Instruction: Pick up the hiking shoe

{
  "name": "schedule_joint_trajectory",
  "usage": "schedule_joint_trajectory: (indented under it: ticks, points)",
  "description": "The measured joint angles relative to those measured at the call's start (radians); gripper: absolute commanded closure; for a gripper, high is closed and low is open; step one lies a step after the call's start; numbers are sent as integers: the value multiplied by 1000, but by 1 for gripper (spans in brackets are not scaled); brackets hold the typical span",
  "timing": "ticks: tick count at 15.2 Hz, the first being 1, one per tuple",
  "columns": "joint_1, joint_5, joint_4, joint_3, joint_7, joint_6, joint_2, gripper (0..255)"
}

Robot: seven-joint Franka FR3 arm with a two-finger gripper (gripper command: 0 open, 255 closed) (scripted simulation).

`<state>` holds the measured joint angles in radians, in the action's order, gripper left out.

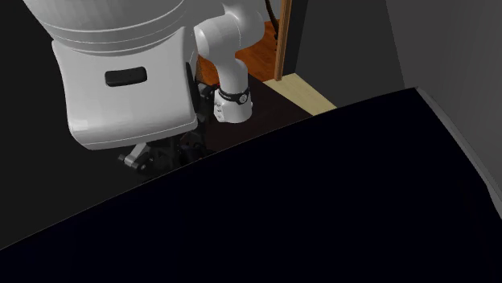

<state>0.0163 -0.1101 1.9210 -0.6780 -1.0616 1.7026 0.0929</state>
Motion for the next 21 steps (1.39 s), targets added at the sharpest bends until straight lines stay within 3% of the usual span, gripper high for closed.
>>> schedule_joint_trajectory:
  ticks: [8, 21]
  points:
    - [0, 0, -4, 0, -1, -4, 0, 255]
    - [-4, 5, -176, 4, -12, -171, -6, 255]
